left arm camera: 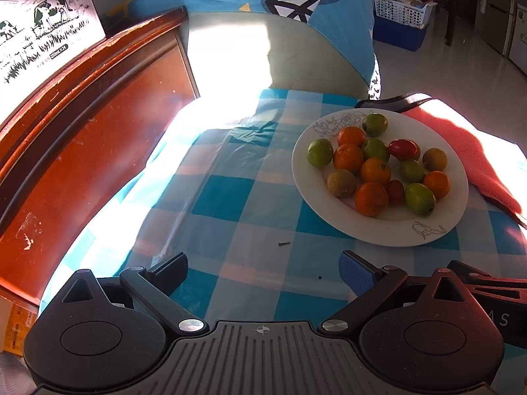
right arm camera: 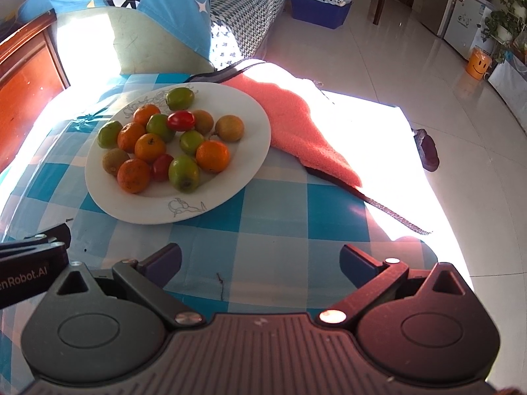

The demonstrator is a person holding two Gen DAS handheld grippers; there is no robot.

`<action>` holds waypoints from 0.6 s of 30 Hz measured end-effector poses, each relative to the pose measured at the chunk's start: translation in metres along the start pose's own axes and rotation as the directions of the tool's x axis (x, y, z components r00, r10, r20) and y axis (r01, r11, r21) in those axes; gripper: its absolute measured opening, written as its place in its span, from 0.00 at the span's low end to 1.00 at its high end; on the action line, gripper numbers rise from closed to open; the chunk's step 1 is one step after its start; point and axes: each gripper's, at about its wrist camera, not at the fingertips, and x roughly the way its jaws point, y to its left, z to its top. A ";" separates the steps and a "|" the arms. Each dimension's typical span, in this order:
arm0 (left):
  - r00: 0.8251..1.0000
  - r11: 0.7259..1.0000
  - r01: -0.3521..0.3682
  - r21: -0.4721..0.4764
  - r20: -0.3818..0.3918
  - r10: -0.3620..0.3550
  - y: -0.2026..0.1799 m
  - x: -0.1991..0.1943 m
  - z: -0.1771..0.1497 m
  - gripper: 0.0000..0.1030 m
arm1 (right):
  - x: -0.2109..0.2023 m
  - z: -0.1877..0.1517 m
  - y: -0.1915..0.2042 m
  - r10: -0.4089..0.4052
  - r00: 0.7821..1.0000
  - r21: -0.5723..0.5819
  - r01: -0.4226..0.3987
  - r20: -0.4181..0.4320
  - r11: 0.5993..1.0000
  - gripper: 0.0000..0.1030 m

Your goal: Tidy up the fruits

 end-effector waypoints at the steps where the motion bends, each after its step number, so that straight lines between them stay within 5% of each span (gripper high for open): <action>1: 1.000 1.000 -0.001 -0.001 0.000 0.001 0.000 0.000 0.000 0.96 | 0.000 0.000 0.000 0.000 1.000 0.000 0.000 0.001 1.000 0.99; 18: 1.000 1.000 -0.013 0.000 0.010 0.013 -0.002 -0.005 0.001 0.96 | -0.007 0.001 -0.002 0.001 0.999 -0.008 -0.001 0.043 1.000 0.99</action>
